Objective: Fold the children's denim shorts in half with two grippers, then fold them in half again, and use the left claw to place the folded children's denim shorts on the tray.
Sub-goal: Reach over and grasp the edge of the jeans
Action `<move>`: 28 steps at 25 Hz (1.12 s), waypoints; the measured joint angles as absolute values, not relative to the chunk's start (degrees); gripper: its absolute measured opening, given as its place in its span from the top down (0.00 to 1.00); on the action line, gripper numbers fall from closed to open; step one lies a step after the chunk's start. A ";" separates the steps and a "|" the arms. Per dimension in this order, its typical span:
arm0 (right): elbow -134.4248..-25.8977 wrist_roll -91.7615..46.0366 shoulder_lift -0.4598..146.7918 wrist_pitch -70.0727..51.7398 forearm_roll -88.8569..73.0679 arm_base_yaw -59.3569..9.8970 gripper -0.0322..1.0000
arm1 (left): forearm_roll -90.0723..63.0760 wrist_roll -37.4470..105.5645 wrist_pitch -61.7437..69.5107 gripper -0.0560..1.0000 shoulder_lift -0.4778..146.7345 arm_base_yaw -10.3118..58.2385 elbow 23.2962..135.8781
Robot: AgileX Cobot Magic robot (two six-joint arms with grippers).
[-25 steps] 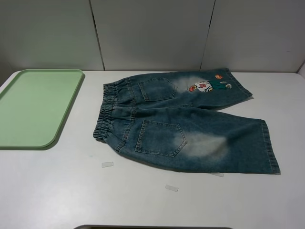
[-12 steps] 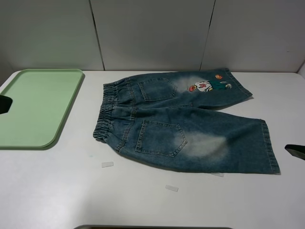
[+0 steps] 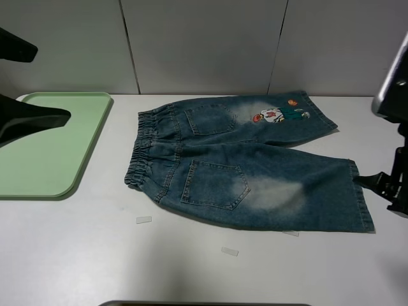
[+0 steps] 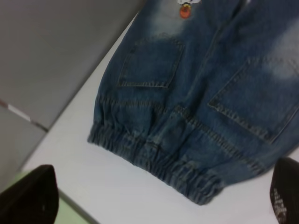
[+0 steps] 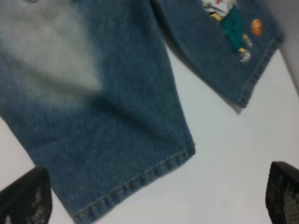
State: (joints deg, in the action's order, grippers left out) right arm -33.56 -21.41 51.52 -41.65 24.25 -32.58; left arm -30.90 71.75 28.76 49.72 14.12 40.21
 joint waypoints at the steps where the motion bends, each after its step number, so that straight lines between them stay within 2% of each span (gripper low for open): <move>1: -33.61 -21.41 53.33 -41.09 24.90 -32.58 0.30 | -31.04 73.94 28.76 0.10 50.72 14.12 40.21; 14: -33.67 -21.10 66.81 -38.58 30.91 -32.58 0.30 | -31.14 81.61 28.69 0.10 67.42 18.06 40.21; 22: -33.67 -19.32 66.99 -33.78 33.48 -32.58 0.30 | -31.36 81.61 22.61 0.10 75.14 18.06 40.21; 28: -32.10 -19.32 68.63 -27.33 35.66 -28.03 0.30 | -31.37 81.73 21.51 0.10 81.35 18.12 40.21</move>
